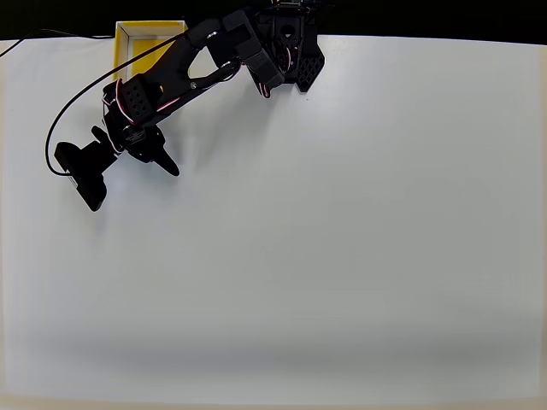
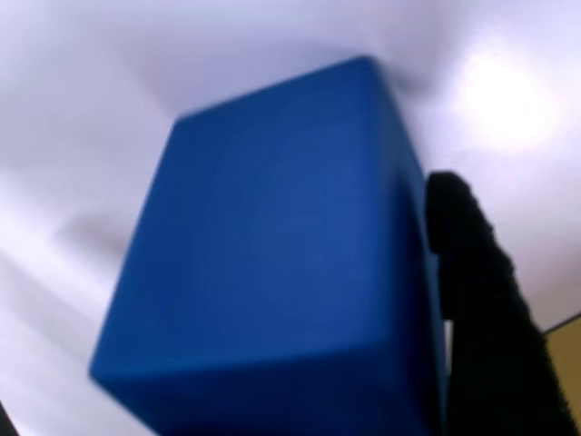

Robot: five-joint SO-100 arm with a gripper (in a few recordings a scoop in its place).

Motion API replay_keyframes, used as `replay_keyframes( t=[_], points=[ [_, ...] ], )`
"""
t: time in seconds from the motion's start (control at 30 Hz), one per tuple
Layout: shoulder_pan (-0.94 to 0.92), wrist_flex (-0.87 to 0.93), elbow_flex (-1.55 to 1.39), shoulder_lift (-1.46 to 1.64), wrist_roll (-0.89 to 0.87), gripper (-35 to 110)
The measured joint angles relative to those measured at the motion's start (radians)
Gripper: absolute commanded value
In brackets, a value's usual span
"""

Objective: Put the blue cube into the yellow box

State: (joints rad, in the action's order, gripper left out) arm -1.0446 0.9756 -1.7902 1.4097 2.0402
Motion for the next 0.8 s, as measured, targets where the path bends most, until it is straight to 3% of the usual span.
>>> replay_keyframes(
  t=[0.27, 0.8],
  points=[
    [0.0, 0.0, -0.032, 0.061, 0.086, 56],
    [-0.002, -0.014, -0.083, 0.063, 0.095, 29]
  ],
)
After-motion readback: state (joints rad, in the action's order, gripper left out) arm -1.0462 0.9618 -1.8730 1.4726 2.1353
